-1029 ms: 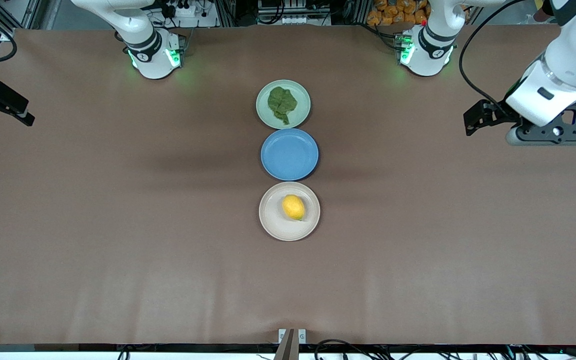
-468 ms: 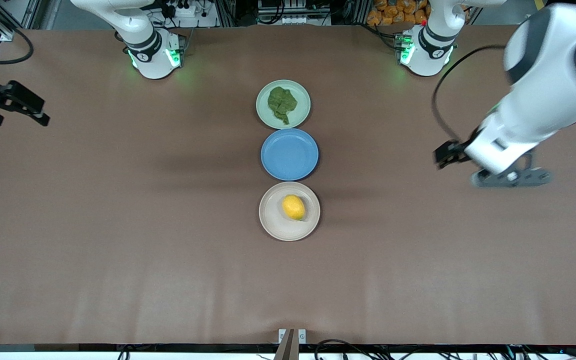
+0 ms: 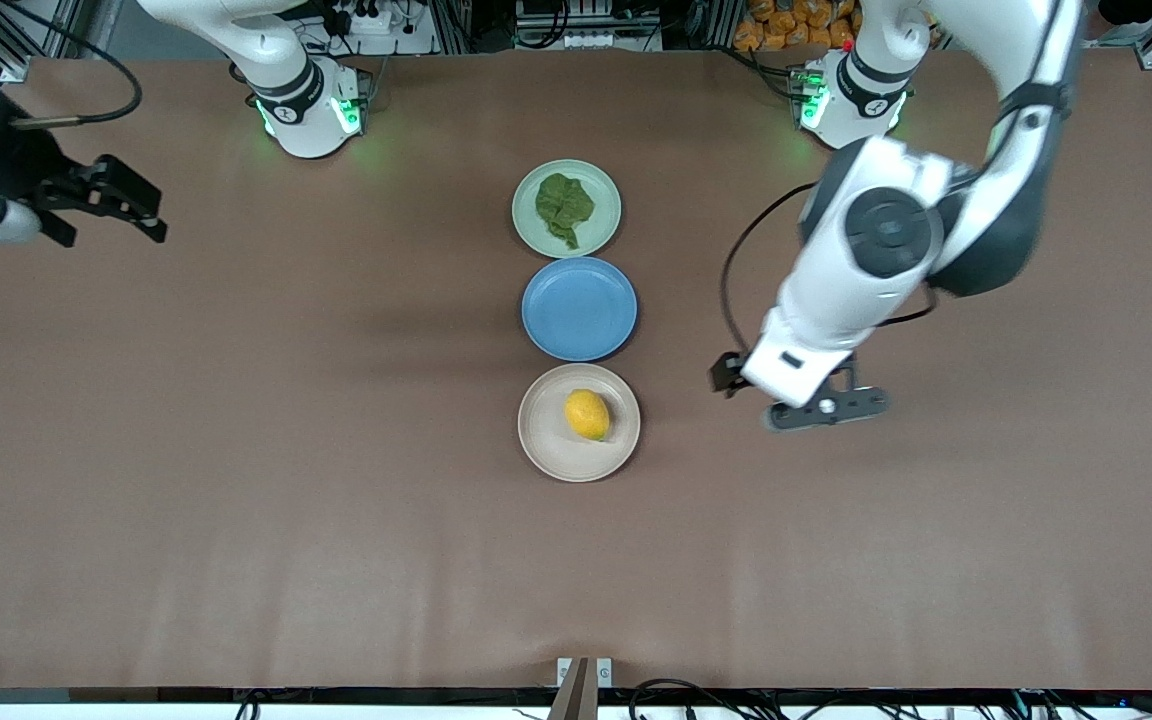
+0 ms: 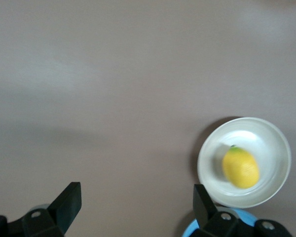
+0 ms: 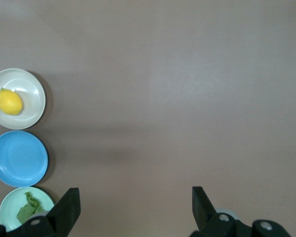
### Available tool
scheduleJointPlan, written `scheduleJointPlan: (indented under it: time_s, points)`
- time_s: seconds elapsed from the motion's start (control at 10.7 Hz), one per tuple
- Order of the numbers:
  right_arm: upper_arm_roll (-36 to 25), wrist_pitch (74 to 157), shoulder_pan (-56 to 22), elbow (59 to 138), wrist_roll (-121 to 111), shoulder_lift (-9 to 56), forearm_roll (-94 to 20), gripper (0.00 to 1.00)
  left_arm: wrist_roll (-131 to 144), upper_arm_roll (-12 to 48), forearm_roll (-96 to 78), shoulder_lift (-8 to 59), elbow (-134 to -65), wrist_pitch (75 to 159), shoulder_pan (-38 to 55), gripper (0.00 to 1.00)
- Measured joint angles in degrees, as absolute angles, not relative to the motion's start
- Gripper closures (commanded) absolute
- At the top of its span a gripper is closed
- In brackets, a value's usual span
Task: Pick lemon and lettuce from plates
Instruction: 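Reach the left gripper down toward the yellow lemon on the cream plate, then grasp the lemon with the left gripper while the right gripper reaches the lettuce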
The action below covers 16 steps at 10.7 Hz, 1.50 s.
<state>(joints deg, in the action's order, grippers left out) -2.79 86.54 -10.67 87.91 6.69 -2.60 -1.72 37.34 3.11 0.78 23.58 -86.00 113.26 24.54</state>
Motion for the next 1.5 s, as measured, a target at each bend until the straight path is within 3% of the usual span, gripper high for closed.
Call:
scheduleJointPlan:
  time_s: [0.37, 0.94, 1.4, 1.5]
  points:
    - [2.3, 86.1, -15.4, 90.4, 15.1, -2.6, -2.1, 0.0, 52.4, 3.4, 0.8, 32.6, -83.8, 124.6, 30.4, 0.0]
    - [16.3, 88.7, -16.1, 95.3, 26.6, -2.6, -2.1, 0.0, 73.0, 3.6, 0.7, 42.9, -81.5, 141.2, 36.3, 0.0]
    - [30.2, 97.3, -16.0, 103.3, 38.0, -2.6, -2.1, 0.0, 75.7, 3.6, 0.7, 48.7, -81.1, 145.1, 38.0, 0.0]
    - [32.3, 99.9, -16.0, 105.4, 39.9, -2.6, -2.1, 0.0, 76.2, 3.6, 0.7, 49.4, -81.1, 146.4, 38.1, 0.28]
